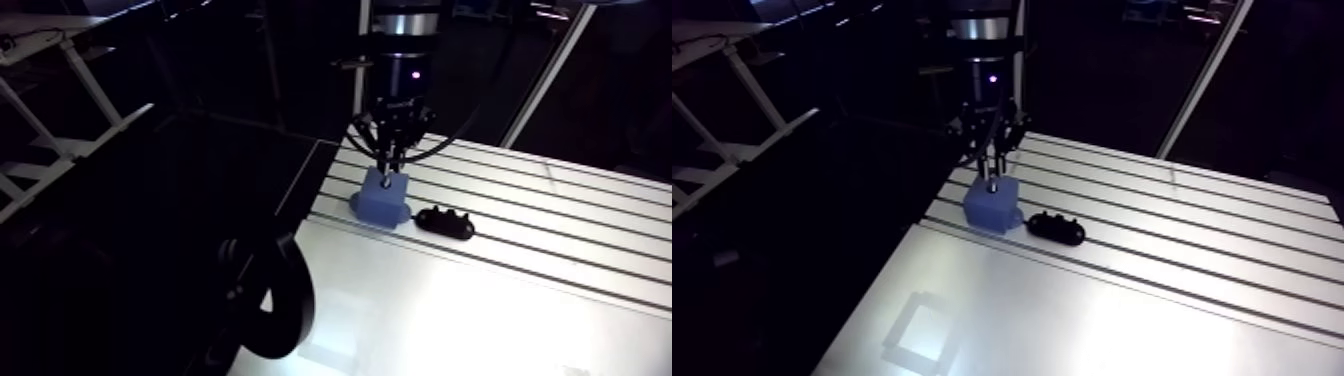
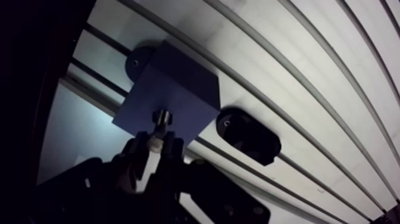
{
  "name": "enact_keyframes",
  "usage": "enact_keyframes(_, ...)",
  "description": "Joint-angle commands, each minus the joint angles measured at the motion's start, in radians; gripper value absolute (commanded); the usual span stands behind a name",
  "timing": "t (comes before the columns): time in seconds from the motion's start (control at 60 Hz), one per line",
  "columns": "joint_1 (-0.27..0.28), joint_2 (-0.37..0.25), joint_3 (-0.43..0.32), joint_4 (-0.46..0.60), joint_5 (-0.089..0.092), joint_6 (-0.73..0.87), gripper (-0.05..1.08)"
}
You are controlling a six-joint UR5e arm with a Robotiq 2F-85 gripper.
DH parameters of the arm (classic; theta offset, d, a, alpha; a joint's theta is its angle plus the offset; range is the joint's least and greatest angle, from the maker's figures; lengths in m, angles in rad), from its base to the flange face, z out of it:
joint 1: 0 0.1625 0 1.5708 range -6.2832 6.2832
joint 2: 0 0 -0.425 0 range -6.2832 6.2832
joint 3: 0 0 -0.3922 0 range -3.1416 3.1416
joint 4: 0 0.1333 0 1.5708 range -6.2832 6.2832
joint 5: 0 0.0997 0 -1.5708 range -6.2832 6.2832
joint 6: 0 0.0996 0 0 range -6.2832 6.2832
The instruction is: Pick up the M10 bolt and insert it into the hex recess until seated.
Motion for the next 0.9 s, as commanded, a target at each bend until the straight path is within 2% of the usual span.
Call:
enact_keyframes(0.017, -0.001, -0.004, -0.001, 0.000, 0.001, 0.000, 1.08)
enact_keyframes(0.2, -0.001, -0.007, -0.002, 0.000, -0.006, 0.000, 1.08)
enact_keyframes(0.617, -0.001, -0.012, -0.001, 0.004, 0.006, -0.001, 1.08)
enact_keyframes(0.9, -0.001, -0.010, 0.002, 0.003, 0.006, 0.000, 1.08)
